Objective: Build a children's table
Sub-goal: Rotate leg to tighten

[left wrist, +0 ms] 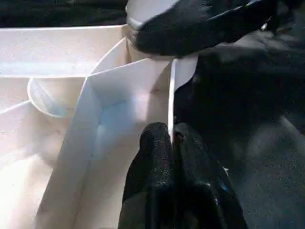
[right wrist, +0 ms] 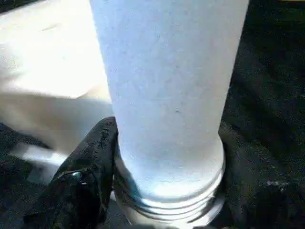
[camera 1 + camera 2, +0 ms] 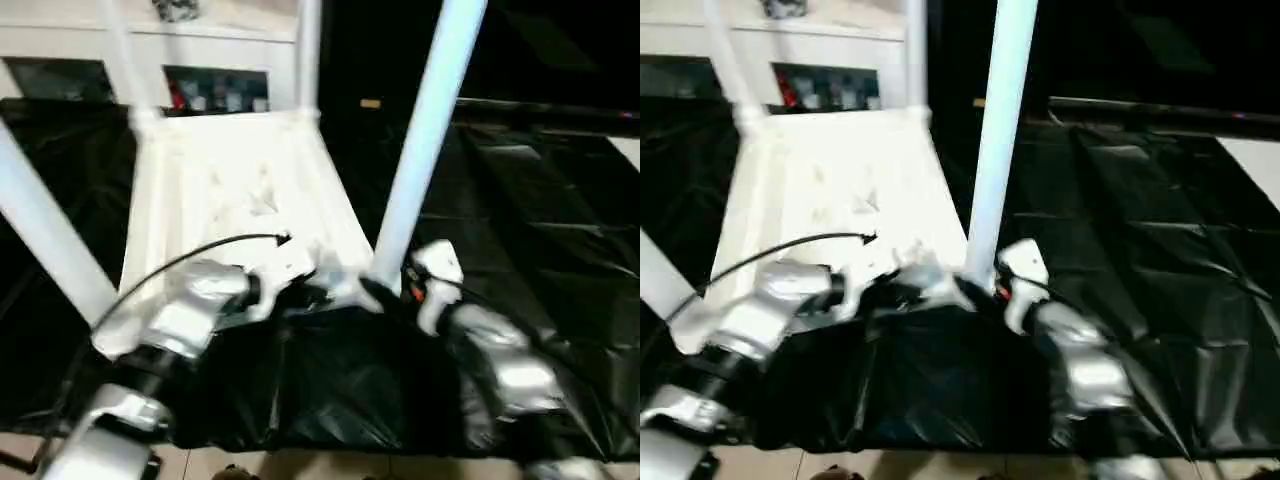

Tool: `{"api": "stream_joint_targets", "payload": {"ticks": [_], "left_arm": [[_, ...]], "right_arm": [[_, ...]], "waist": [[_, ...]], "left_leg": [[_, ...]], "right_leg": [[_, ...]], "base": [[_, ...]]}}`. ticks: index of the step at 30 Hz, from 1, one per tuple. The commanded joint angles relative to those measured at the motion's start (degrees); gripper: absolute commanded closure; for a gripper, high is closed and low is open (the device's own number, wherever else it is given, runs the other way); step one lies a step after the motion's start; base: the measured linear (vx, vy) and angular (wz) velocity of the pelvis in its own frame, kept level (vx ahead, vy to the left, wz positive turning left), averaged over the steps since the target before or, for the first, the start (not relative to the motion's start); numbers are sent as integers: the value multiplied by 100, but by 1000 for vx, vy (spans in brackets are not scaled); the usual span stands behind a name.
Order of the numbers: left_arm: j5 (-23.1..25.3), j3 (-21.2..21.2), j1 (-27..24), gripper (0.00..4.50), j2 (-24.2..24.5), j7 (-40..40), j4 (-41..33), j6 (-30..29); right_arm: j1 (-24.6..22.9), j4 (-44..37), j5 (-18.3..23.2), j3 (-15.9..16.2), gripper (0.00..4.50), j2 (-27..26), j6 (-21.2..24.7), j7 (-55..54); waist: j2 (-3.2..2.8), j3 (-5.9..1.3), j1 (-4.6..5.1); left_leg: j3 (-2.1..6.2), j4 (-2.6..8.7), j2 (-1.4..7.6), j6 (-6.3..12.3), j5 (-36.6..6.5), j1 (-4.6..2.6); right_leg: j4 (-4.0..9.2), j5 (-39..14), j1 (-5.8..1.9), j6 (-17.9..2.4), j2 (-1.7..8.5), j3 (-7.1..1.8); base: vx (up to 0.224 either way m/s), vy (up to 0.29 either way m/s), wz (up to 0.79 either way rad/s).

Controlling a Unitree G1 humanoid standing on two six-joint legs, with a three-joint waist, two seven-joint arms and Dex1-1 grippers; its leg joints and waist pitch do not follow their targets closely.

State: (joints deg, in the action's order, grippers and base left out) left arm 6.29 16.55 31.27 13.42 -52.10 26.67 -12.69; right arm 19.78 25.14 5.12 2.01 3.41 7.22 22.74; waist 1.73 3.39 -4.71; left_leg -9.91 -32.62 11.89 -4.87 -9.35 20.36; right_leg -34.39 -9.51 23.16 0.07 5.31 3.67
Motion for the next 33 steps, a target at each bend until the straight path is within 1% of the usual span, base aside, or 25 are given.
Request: {"api": "stream_joint_targets", "payload": {"ticks": [1, 2, 3, 4, 5, 6, 7, 8, 10, 11, 12, 13, 14, 15, 16, 17, 19, 20, 22, 25, 26, 28, 31, 32, 33], "left_arm": [[-101, 361, 40, 450, -521, 185, -322, 13], [-77, 401, 32, 450, -544, 190, -335, 13], [-34, 434, 28, 450, -556, 216, -334, 47], [-29, 445, 23, 450, -549, 197, -341, 69], [-28, 463, 0, 450, -515, 126, -373, 145], [-35, 459, -12, 450, -499, 96, -392, 173], [-45, 456, -42, 450, -436, 14, -434, 261], [-46, 455, -63, 450, -395, -33, -462, 319], [-107, 421, -108, 450, -279, -194, -524, 416], [-139, 403, -129, 450, -213, -284, -556, 461], [-139, 403, -129, 450, -213, -284, -556, 461], [-206, 396, -176, 450, -6, -553, -592, 579], [-266, 395, -209, 450, 139, -778, -610, 683], [-270, 395, -211, 450, 148, -792, -611, 690], [-320, 386, -233, 450, 217, -925, -635, 708], [-355, 369, -254, 450, 270, -1036, -659, 709], [-466, 317, -304, 450, 451, -1400, -716, 738], [-507, 300, -318, 450, 523, -1538, -729, 751], [-610, 287, -337, 450, 706, -1872, -742, 803], [-696, 307, -316, 450, 904, -2175, -663, 890], [-700, 316, -304, 450, 953, -2248, -626, 934], [-691, 301, -281, 450, 1014, -2337, -561, 1018], [-741, 277, -215, 450, 1095, -2514, -485, 1031], [-755, 273, -199, 450, 1111, -2554, -467, 1035], [-769, 270, -182, 450, 1129, -2596, -448, 1034]], "right_arm": [[29, 190, -239, 632, 177, -410, 92, 43], [22, 197, -300, 717, 177, -416, -55, 111], [7, 191, -353, 790, 121, -405, -202, 190], [-8, 165, -327, 787, 121, -405, -210, 239], [-62, 56, -193, 750, 107, -392, -167, 456], [-86, 0, -111, 718, 107, -386, -111, 562], [-120, -77, -76, 739, 93, -303, -90, 727], [-139, -120, -70, 769, 81, -240, -95, 822], [-182, -237, -59, 836, 66, 3, -122, 1103], [-201, -295, -39, 868, 60, 147, -141, 1268], [-201, -295, -39, 868, 60, 147, -141, 1268], [-228, -374, 1, 864, 60, 467, -228, 1656], [-240, -424, 69, 817, 60, 654, -227, 1948], [-241, -428, 74, 814, 60, 665, -227, 1966], [-246, -457, 115, 802, 60, 759, -235, 2133], [-251, -486, 139, 792, 60, 835, -249, 2276], [-268, -604, 270, 772, 60, 1111, -228, 2815], [-272, -654, 327, 777, 60, 1227, -215, 3022], [-258, -715, 444, 805, 60, 1484, -176, 3489], [-220, -764, 594, 894, 60, 1785, -75, 4075], [-215, -777, 597, 940, 60, 1869, -66, 4243], [-208, -806, 581, 1018, 60, 2002, -54, 4522], [-173, -849, 655, 1107, 60, 2155, 30, 4868], [-164, -857, 677, 1126, 95, 2183, 48, 4938], [-155, -863, 693, 1145, 95, 2208, 55, 5001]], "waist": [[-4, -367, -8], [3, -371, -19], [3, -372, -23], [5, -374, -23], [-7, -376, -28], [-7, -378, -32], [-8, -377, -32], [-26, -386, -38], [-13, -392, -44], [-17, -396, -54], [-10, -400, -56], [-19, -399, -51], [-8, -408, -57], [-12, -410, -62], [-6, -408, -62], [-14, -412, -69], [-10, -415, -84], [-15, -413, -100], [-16, -405, -113], [-23, -397, -141], [-7, -392, -168], [-4, -388, -189], [24, -389, -202], [19, -392, -210], [23, -394, -213]], "left_leg": [[27, 413, 73, -118, -1804, -5], [18, 402, 75, -94, -1893, -37], [18, 403, 70, -66, -1914, -25], [18, 406, 68, -54, -1898, -18], [18, 408, 70, -42, -1864, -13], [16, 405, 76, -23, -1864, -16], [21, 412, 77, -17, -1851, -7], [18, 408, 79, -7, -1835, -9], [11, 399, 80, 30, -1798, -11], [12, 399, 84, 55, -1723, -6], [4, 389, 86, 84, -1661, 1], [6, 390, 82, 94, -1640, 5], [2, 380, 76, 127, -1580, 15], [0, 374, 77, 150, -1576, 5], [-11, 367, 85, 182, -1539, 1], [-10, 367, 97, 196, -1447, -1], [-17, 360, 100, 206, -1448, -18], [-16, 360, 105, 237, -1452, -21], [-20, 364, 115, 263, -1477, -20], [-20, 368, 121, 232, -1646, -39], [-26, 366, 125, 223, -1697, -49], [-27, 371, 129, 195, -1704, -45], [-29, 367, 127, 192, -1652, -37], [-27, 365, 128, 195, -1620, -35], [-28, 365, 132, 197, -1597, -30]], "right_leg": [[507, -2460, -232, -689, 269, -189], [520, -2432, -202, -683, 265, -196], [512, -2366, -209, -688, 258, -199], [511, -2336, -214, -691, 257, -199], [501, -2228, -218, -711, 248, -202], [493, -2140, -218, -736, 249, -206], [487, -2098, -231, -749, 249, -203], [483, -1980, -237, -770, 243, -206], [461, -1817, -244, -835, 239, -208], [449, -1700, -256, -873, 238, -207], [433, -1557, -262, -913, 236, -214], [427, -1524, -266, -936, 236, -212], [416, -1454, -288, -952, 235, -208], [411, -1427, -283, -976, 236, -209], [405, -1334, -272, -1036, 237, -216], [380, -1189, -276, -1130, 239, -212], [374, -1143, -272, -1172, 235, -213], [367, -1107, -286, -1208, 228, -210], [361, -1061, -271, -1245, 229, -211], [373, -1256, -265, -1244, 231, -212], [385, -1375, -253, -1234, 245, -217], [392, -1484, -254, -1199, 247, -217], [391, -1557, -250, -1174, 255, -218], [388, -1570, -257, -1167, 254, -215], [386, -1557, -256, -1163, 256, -216]], "base": [[0, 0, 0], [0, 0, 0], [0, 0, 0], [0, 0, 0], [0, 0, 0], [0, 0, 0], [0, 0, 0], [0, 0, 0], [0, 0, 0], [0, 0, 0], [0, 0, 0], [0, 0, 0], [0, 0, 0], [0, 0, 0], [0, 0, 0], [0, 0, 0], [0, 0, 0], [0, 0, 0], [0, 0, 0], [0, 0, 0], [0, 0, 0], [0, 0, 0], [0, 0, 0], [0, 0, 0], [0, 0, 0]]}}
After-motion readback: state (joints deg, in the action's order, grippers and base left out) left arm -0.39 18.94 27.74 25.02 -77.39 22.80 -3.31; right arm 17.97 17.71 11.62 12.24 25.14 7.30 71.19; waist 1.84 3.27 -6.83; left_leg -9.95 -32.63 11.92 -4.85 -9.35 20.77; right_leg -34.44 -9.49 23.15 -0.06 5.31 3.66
